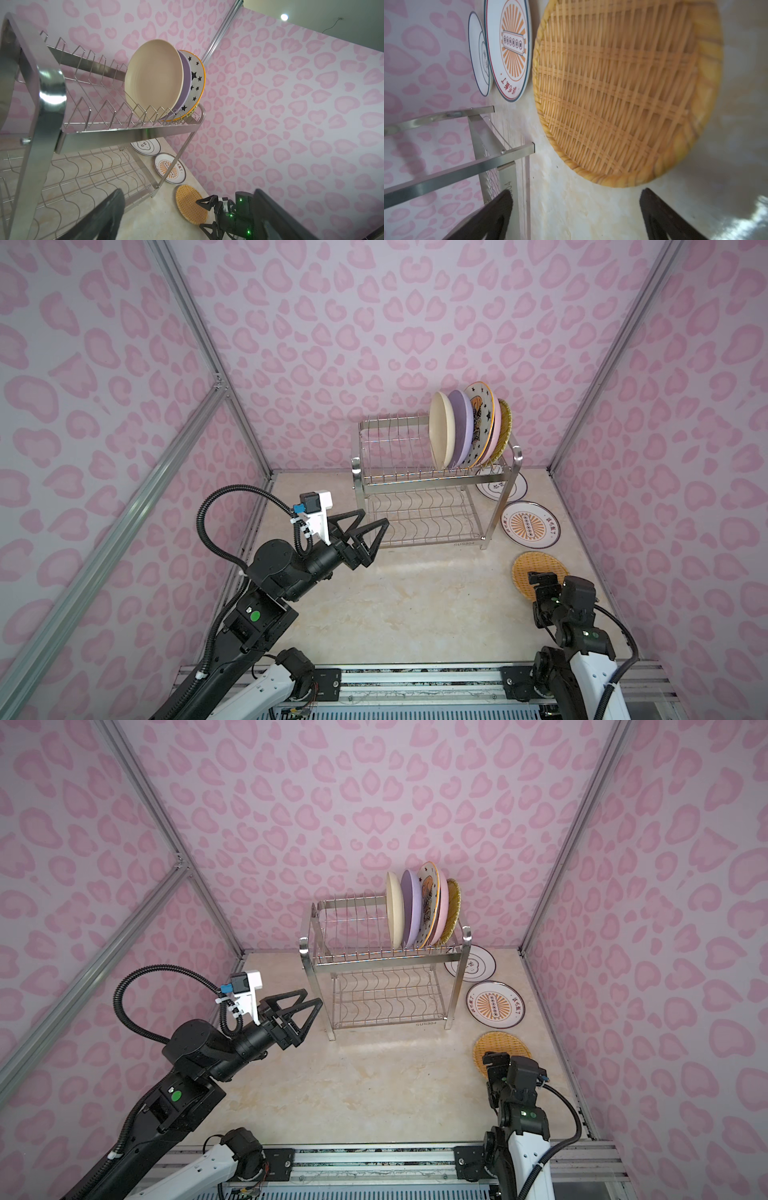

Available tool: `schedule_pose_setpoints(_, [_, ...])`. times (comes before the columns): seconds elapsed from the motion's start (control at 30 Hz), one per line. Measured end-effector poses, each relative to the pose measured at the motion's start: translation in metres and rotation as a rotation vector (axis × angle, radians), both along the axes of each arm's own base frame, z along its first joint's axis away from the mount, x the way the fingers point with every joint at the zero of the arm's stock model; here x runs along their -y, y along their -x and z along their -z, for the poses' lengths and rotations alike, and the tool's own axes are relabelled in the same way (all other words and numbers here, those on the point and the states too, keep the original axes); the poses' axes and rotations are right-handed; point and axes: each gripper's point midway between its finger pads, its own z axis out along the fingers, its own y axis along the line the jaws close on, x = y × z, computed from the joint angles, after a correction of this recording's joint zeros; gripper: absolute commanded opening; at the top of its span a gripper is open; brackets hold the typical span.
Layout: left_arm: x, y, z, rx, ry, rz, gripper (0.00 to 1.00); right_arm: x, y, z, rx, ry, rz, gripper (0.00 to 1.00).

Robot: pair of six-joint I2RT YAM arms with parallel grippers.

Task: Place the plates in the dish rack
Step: 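Open the left gripper and draw it back from the rack, then lower the right gripper onto the woven tray's rim nearest the robot and grasp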

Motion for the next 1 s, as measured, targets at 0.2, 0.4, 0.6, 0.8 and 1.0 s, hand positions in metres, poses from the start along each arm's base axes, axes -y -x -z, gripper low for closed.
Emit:
schedule_pose_setpoints(0.2, [0.014,-0.007,0.031,-0.093,-0.032,0.042,0.97,0.013,0.002,0.001,0.074,-0.038,0.145,0.76])
schedule_pose_setpoints(0.4, [0.016,-0.006,0.031,-0.092,-0.033,0.059,0.97,0.016,0.005,0.016,0.043,-0.062,0.195,0.69])
schedule_pose_setpoints(0.6, [0.017,-0.007,0.033,-0.095,-0.036,0.058,0.97,0.010,0.006,0.025,-0.042,-0.082,0.168,0.70])
schedule_pose_setpoints(0.8, [0.018,-0.010,0.040,-0.111,-0.046,0.050,0.97,0.013,-0.004,-0.028,0.085,-0.018,0.137,0.70])
schedule_pose_setpoints(1.0, [0.019,-0.013,0.040,-0.115,-0.049,0.042,0.97,0.004,0.008,-0.008,-0.011,-0.047,0.118,0.69])
